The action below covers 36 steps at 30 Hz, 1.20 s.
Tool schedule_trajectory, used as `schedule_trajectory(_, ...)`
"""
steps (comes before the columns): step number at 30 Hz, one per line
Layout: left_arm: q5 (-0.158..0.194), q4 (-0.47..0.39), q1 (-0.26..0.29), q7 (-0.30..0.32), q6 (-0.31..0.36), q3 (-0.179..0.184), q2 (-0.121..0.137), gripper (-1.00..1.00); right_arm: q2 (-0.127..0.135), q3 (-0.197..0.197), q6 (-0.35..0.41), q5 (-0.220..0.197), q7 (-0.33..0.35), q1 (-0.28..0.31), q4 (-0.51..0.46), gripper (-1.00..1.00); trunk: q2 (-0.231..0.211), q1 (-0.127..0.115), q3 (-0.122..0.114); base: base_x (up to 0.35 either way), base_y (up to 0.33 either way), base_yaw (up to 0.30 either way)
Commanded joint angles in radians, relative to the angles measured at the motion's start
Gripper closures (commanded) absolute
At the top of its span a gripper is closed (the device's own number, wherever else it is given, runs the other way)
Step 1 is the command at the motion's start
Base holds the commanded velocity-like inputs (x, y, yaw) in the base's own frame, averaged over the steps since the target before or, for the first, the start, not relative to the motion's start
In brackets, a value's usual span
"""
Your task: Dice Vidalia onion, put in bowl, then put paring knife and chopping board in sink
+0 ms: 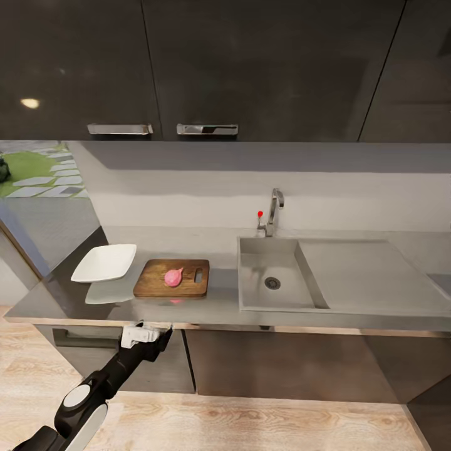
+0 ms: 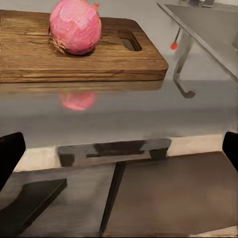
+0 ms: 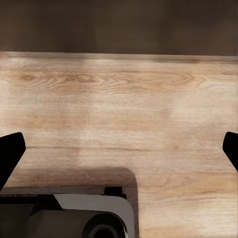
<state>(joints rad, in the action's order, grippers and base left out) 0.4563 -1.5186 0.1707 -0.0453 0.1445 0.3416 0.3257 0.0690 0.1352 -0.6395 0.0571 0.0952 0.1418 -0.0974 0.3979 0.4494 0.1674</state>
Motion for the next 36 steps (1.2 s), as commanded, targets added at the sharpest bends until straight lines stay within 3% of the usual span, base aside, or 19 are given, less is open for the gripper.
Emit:
schedule_trajectory(1,0.010,0.018,-0.030,-0.004,-0.024,0.003,0.001,-1.00,0.000,0.009,-0.004,0.006,0.006,0.001,0.001,-1.00,0.002,0.001,0.002,-0.002,0.000,0.000)
schedule_trajectory(5,0.009,0.078,-0.175,-0.001,-0.196,0.005,0.002,-1.00,0.000,0.010,-0.005,0.006,0.006,0.001,0.001,-1.00,0.002,0.001,0.002,0.000,0.000,0.000)
schedule_trajectory(8,0.008,0.137,-0.236,0.000,-0.274,0.005,0.002,-1.00,0.001,0.010,-0.005,0.006,0.005,0.001,0.001,-1.00,0.002,0.001,0.002,0.000,0.000,0.000)
schedule_trajectory(14,0.007,0.358,-0.290,0.002,-0.494,0.010,0.001,-1.00,0.001,0.011,-0.005,0.006,-0.001,0.001,0.001,-1.00,0.002,0.001,0.002,0.000,0.000,0.000)
schedule_trajectory(15,0.007,0.463,-0.296,0.002,-0.588,0.018,-0.003,-1.00,0.001,0.011,-0.005,0.006,-0.001,0.001,0.001,-1.00,0.002,0.001,0.002,0.000,0.000,0.000)
schedule_trajectory(18,0.007,0.624,-0.299,0.002,-0.727,0.030,-0.030,-1.00,0.002,0.011,-0.005,0.006,-0.003,0.001,0.001,-1.00,0.002,0.001,0.002,0.000,0.000,0.000)
schedule_trajectory(20,0.006,0.678,-0.300,0.002,-0.764,0.032,-0.043,-1.00,0.002,0.011,-0.005,0.006,-0.003,0.001,0.001,-1.00,0.002,0.001,0.002,0.000,0.000,0.000)
schedule_trajectory(21,0.006,0.751,-0.301,0.002,-0.799,0.034,-0.066,-1.00,0.002,0.011,-0.005,0.006,-0.003,0.001,0.001,-1.00,0.002,0.001,0.002,0.000,0.000,0.000)
schedule_trajectory(24,0.006,0.872,-0.301,0.002,-0.828,0.034,-0.104,-1.00,0.002,0.012,-0.005,0.005,-0.003,0.001,0.001,-1.00,0.002,0.001,0.002,0.000,0.000,-0.019)
schedule_trajectory(26,0.005,0.902,-0.301,0.002,-0.832,0.034,-0.120,-1.00,0.002,0.012,-0.005,0.005,-0.003,0.001,0.001,-1.00,0.002,0.001,0.002,0.000,0.000,-0.133)
schedule_trajectory(36,0.007,0.929,-0.301,0.001,-0.835,0.034,-0.138,-1.00,0.002,0.012,-0.005,0.004,-0.002,0.001,0.001,-1.00,0.002,0.001,-0.004,0.000,0.000,-0.236)
